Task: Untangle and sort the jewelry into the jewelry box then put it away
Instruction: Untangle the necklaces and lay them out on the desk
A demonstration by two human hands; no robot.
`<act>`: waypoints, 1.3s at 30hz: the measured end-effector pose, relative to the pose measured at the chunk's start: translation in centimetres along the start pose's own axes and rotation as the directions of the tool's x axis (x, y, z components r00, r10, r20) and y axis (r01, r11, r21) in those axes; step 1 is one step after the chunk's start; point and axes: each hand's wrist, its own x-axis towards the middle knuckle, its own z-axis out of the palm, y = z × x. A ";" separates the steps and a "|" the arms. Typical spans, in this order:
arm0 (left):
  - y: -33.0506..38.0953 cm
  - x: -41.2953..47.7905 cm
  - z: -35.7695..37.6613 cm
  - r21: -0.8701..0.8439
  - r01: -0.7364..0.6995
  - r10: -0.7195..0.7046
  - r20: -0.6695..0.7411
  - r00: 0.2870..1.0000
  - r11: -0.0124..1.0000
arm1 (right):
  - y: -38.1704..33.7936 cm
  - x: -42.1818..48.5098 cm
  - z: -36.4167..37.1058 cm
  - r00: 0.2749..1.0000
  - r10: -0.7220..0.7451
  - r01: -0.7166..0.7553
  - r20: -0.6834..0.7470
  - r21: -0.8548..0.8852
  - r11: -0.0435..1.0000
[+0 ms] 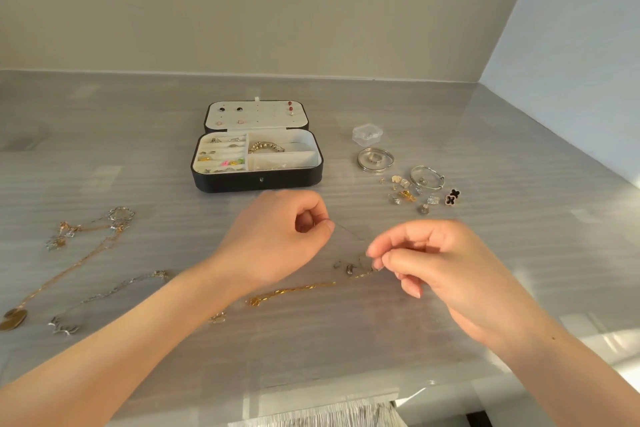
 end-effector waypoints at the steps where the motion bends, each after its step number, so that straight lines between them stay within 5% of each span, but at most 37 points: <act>1: 0.2 0.1 -0.1 0.012 -0.012 0.012 -0.006 1.000 1.000 | 0.1 -0.2 -0.1 1.000 -0.013 0.013 -0.012 -0.024 1.000; 9: 3.1 1.2 0.1 0.237 -0.172 0.176 0.002 0.984 0.956 | 1.0 -1.6 -0.8 0.982 -0.133 0.094 -0.134 -0.261 0.961; 17: 4.8 2.0 1.4 0.234 -0.248 0.225 0.124 0.967 0.940 | 1.9 -2.5 -1.0 0.952 -0.242 0.112 -0.187 -0.523 0.845; 26: 6.1 2.8 2.7 0.221 -0.258 0.191 0.284 0.939 0.941 | 2.3 -2.5 -2.1 0.963 -0.240 0.078 -0.123 -0.723 0.686; 39: 4.5 4.7 2.5 0.167 -0.167 0.112 0.299 0.948 0.972 | 1.4 1.0 -3.0 0.970 -0.235 0.194 0.065 -0.791 0.581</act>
